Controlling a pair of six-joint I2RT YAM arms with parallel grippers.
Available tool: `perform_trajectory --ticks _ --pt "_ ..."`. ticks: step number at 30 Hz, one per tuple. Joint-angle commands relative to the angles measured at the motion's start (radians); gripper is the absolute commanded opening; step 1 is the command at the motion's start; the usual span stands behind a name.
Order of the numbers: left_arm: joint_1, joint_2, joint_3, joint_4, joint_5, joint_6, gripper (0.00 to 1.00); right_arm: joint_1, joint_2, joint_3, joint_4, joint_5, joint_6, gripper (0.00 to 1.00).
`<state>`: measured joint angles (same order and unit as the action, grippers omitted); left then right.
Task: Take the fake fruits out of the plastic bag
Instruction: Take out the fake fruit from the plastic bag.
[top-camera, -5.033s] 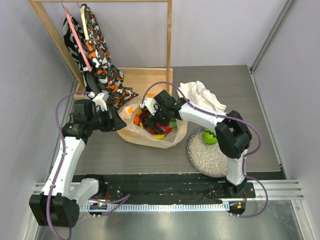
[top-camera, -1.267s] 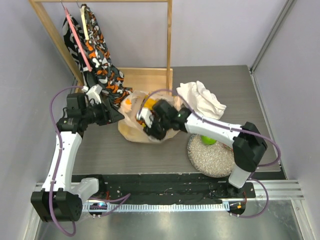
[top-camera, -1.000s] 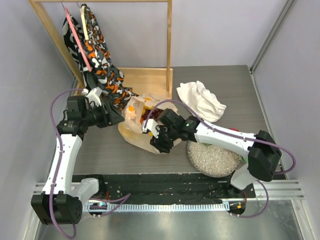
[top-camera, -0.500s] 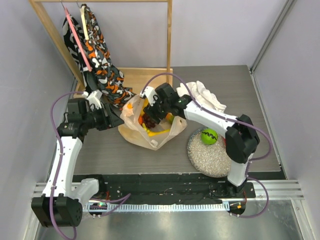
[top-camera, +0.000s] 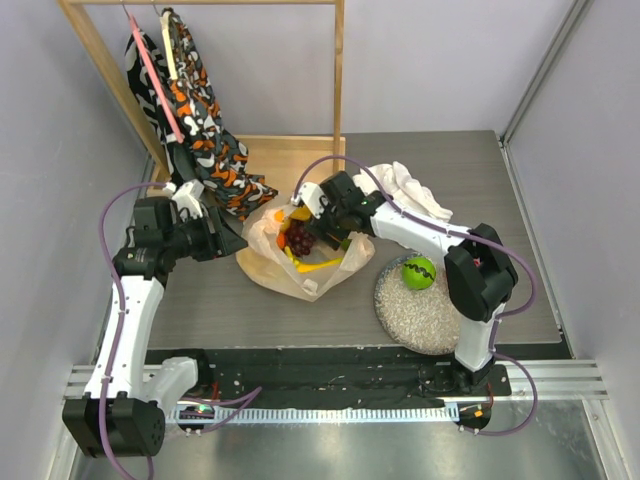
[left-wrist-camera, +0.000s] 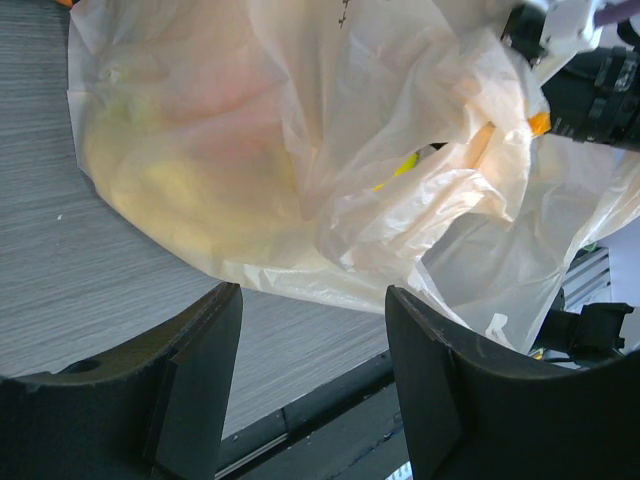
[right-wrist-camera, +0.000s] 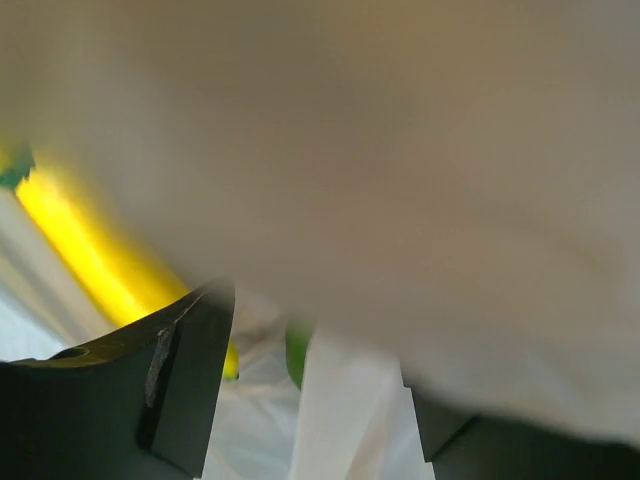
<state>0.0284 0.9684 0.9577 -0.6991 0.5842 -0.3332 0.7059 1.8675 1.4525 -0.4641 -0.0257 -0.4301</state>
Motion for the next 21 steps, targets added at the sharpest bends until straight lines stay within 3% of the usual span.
perform_trajectory --ticks 1,4,11,16,21 --pt "0.005 -0.008 0.01 0.041 0.005 0.003 0.64 0.009 -0.083 -0.031 -0.015 -0.057 -0.084 0.69" --pt "0.005 0.003 0.007 0.05 0.008 -0.003 0.64 0.013 -0.082 -0.006 -0.021 -0.128 -0.069 0.68" --pt "0.005 0.024 0.025 0.067 0.017 -0.017 0.63 0.012 0.059 0.201 0.03 -0.125 0.031 0.7" --pt "0.005 0.041 0.055 0.059 0.039 -0.01 0.64 0.012 0.201 0.382 0.061 -0.108 0.06 0.79" --pt "0.005 0.039 0.078 0.015 0.026 0.019 0.64 0.012 0.306 0.462 0.061 -0.072 0.053 0.87"
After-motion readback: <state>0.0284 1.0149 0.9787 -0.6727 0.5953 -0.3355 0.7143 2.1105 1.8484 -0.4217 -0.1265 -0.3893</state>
